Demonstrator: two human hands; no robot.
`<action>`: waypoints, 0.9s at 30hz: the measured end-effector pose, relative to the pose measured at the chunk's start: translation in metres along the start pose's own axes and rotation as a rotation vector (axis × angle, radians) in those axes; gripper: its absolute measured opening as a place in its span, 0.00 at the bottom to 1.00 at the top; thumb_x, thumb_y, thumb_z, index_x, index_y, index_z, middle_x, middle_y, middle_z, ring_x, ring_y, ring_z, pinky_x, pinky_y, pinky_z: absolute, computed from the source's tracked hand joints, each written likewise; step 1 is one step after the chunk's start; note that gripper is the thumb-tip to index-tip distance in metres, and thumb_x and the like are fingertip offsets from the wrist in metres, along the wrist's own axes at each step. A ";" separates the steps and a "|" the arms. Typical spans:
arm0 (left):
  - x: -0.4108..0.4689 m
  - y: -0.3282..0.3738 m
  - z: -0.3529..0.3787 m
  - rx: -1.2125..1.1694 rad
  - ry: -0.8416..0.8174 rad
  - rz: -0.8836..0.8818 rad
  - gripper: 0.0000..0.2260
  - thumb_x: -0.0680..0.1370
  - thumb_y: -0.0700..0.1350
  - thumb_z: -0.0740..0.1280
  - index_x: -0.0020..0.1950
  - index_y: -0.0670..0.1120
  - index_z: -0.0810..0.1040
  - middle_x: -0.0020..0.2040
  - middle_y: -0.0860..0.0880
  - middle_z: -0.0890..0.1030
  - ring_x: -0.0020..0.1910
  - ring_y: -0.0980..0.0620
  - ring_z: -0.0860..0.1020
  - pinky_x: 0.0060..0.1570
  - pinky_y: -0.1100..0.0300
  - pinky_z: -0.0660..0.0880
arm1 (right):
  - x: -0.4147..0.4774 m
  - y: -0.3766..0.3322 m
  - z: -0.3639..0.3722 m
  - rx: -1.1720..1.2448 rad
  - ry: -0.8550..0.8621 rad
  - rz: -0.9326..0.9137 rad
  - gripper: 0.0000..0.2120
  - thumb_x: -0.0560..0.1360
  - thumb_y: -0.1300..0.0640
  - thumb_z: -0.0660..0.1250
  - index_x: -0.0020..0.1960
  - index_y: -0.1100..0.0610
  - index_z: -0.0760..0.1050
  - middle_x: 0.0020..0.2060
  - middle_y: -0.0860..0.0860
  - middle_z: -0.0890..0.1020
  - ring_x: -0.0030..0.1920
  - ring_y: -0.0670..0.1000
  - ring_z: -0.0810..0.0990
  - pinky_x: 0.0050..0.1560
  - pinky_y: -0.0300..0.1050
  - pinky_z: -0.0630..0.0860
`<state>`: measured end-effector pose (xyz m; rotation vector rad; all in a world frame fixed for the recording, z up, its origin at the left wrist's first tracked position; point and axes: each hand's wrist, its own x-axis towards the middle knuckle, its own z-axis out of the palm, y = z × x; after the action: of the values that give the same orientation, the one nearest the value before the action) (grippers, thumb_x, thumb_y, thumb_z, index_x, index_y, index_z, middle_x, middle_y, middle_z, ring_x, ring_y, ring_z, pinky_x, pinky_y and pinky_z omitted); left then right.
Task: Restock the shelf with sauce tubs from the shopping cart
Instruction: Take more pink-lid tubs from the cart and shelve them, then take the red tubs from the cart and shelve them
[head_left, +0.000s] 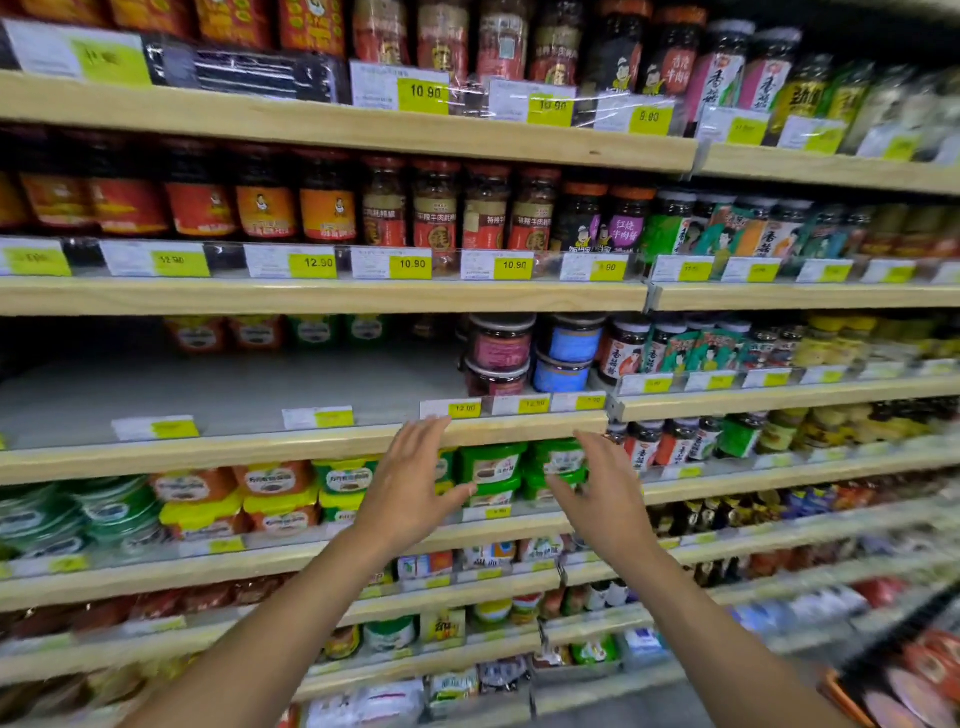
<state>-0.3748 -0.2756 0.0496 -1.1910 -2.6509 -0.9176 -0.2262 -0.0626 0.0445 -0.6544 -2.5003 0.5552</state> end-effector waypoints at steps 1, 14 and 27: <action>-0.006 0.004 0.005 -0.004 -0.019 0.010 0.40 0.77 0.63 0.69 0.83 0.53 0.54 0.82 0.52 0.56 0.82 0.50 0.51 0.80 0.49 0.55 | -0.012 0.004 -0.003 -0.011 -0.005 0.016 0.34 0.79 0.40 0.66 0.79 0.53 0.61 0.76 0.51 0.66 0.77 0.53 0.61 0.76 0.55 0.64; -0.054 0.100 0.120 0.024 -0.405 0.305 0.40 0.79 0.67 0.64 0.84 0.55 0.49 0.84 0.54 0.47 0.83 0.50 0.44 0.80 0.48 0.51 | -0.168 0.098 -0.082 -0.260 -0.004 0.373 0.38 0.78 0.38 0.66 0.80 0.54 0.58 0.78 0.53 0.62 0.77 0.55 0.61 0.75 0.54 0.64; -0.095 0.278 0.271 0.106 -0.674 0.686 0.42 0.78 0.67 0.63 0.84 0.53 0.47 0.84 0.51 0.45 0.83 0.47 0.43 0.80 0.47 0.50 | -0.321 0.229 -0.181 -0.447 0.097 0.758 0.38 0.70 0.40 0.71 0.75 0.55 0.69 0.71 0.57 0.72 0.69 0.61 0.72 0.66 0.55 0.71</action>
<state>-0.0708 -0.0424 -0.0663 -2.4786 -2.2869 -0.2727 0.1959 -0.0062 -0.0381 -1.7801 -2.2334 0.1872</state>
